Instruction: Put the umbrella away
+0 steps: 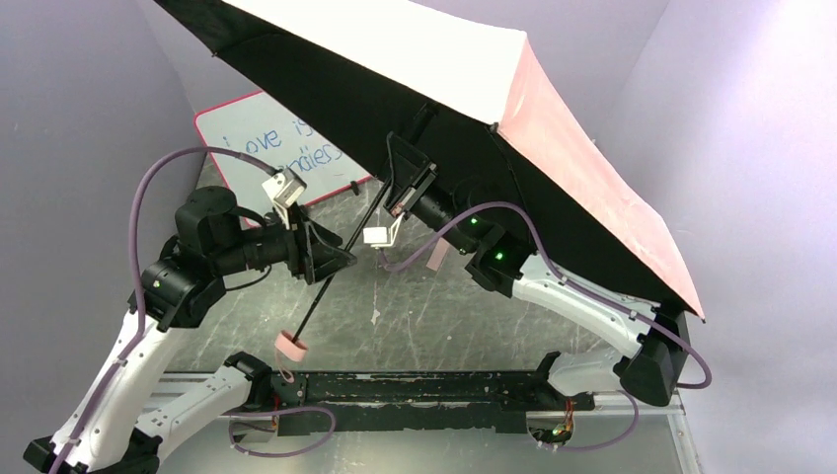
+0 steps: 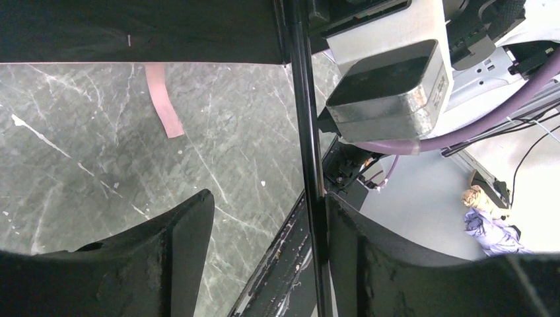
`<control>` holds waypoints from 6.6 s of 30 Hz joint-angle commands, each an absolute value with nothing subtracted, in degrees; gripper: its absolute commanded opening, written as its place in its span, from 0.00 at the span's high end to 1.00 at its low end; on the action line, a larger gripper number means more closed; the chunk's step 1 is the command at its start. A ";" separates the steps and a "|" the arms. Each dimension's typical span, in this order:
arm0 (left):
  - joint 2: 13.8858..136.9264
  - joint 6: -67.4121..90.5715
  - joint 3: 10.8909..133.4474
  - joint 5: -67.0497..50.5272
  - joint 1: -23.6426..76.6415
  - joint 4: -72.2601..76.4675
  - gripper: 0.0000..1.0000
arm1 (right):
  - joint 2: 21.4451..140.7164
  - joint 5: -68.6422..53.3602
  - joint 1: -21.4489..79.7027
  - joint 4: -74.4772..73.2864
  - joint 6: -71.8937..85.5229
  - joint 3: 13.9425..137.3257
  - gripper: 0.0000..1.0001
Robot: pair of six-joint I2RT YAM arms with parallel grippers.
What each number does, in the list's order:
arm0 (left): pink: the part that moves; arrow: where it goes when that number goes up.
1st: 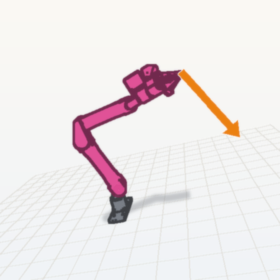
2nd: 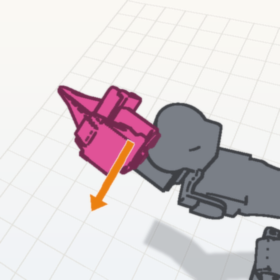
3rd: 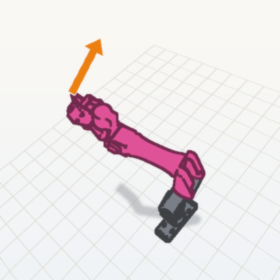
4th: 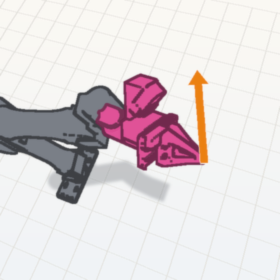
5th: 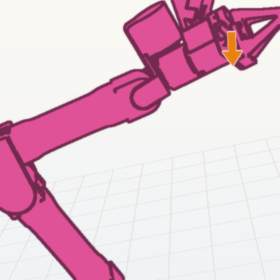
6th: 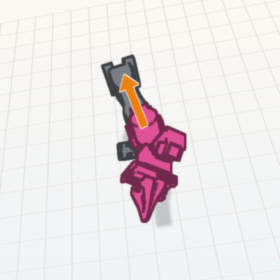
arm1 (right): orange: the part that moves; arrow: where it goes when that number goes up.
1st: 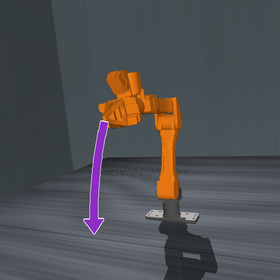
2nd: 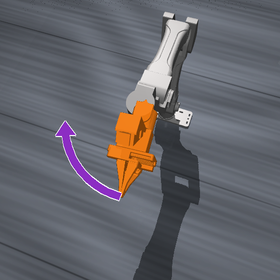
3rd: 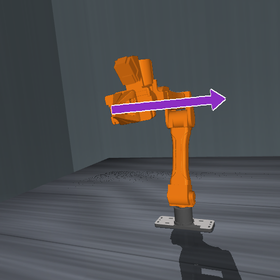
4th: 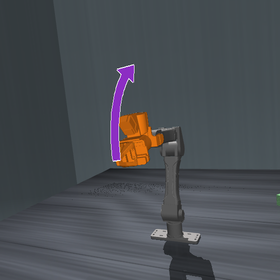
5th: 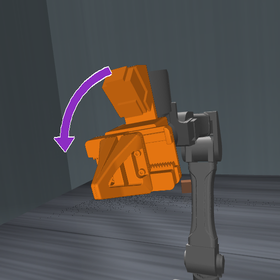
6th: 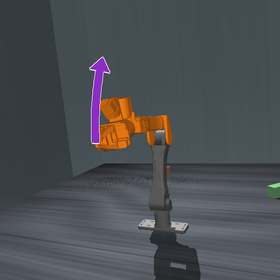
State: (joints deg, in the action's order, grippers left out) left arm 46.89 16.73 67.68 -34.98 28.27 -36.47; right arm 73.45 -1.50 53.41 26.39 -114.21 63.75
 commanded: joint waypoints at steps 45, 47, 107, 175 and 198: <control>46.27 28.15 60.90 -25.40 29.42 -12.21 0.95 | 48.39 5.21 58.88 44.38 -69.22 35.04 0.25; 46.24 27.96 60.25 -25.25 29.43 -12.13 0.95 | 45.91 5.15 58.82 44.56 -60.56 32.28 0.26; 41.30 19.37 49.14 -28.77 29.44 -16.00 0.95 | 79.78 34.10 55.75 33.70 55.28 60.87 0.56; 50.58 30.73 49.21 -25.25 50.23 15.84 0.41 | 59.95 -4.44 55.43 56.87 44.91 43.99 1.00; 51.24 32.36 51.58 -22.72 51.41 15.26 0.95 | 58.63 -7.73 55.37 54.50 43.89 42.48 0.96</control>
